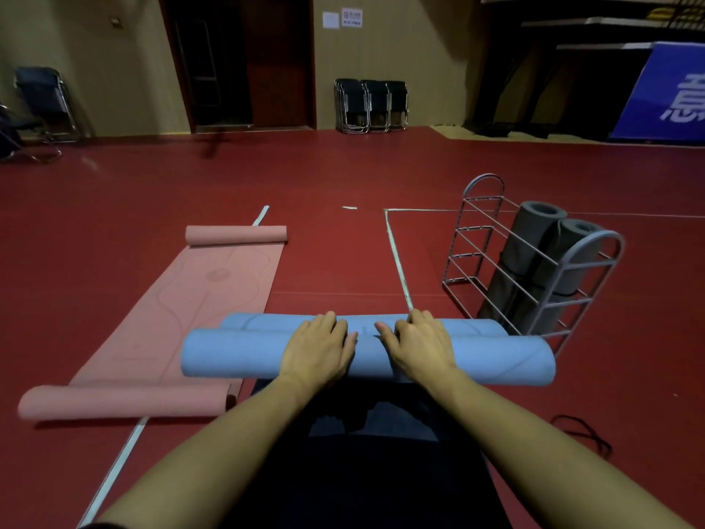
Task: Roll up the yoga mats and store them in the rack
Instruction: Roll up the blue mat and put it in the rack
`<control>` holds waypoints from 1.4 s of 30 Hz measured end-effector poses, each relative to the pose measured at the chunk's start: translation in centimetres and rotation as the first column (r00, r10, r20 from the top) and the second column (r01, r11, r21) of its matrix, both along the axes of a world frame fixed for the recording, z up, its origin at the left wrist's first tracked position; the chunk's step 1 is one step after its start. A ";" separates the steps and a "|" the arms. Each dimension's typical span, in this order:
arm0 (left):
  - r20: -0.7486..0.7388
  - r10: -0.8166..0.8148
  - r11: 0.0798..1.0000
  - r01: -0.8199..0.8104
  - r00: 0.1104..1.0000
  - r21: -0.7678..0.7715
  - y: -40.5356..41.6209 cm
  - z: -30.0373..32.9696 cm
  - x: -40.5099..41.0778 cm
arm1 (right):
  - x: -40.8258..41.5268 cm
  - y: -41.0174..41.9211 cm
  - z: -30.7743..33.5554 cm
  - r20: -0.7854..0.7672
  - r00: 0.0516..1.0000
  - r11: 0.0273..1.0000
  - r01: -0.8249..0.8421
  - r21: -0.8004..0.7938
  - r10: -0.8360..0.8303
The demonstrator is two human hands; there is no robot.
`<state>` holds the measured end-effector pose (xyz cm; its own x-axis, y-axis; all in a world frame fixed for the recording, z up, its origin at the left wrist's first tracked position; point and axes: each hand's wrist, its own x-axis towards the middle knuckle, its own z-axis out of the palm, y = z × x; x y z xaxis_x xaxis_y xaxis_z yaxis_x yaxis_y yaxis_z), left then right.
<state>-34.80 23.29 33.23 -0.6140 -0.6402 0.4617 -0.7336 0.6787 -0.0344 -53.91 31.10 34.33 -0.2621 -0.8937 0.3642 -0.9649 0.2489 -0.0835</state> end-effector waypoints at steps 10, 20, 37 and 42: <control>0.176 0.050 0.998 -0.056 0.983 0.030 -1.4 0.9 -1.2 | -0.1 -1.2 0.7 -0.133 0.991 0.996 0.020 0.089 -0.008; 0.023 0.013 0.995 -0.010 1.000 -0.099 -0.2 -0.8 -0.9 | -0.3 -2.3 1.2 0.009 0.998 0.997 0.061 0.048 -0.061; 0.090 -0.082 0.996 0.078 0.993 0.044 -1.8 0.6 -1.1 | -1.0 -1.4 0.3 -0.133 0.986 0.995 -0.102 -0.007 0.100; 0.103 -0.045 0.999 0.045 0.994 -0.001 -1.8 1.7 -0.8 | -0.7 -1.7 -0.5 -0.238 0.967 0.988 -0.116 -0.099 0.090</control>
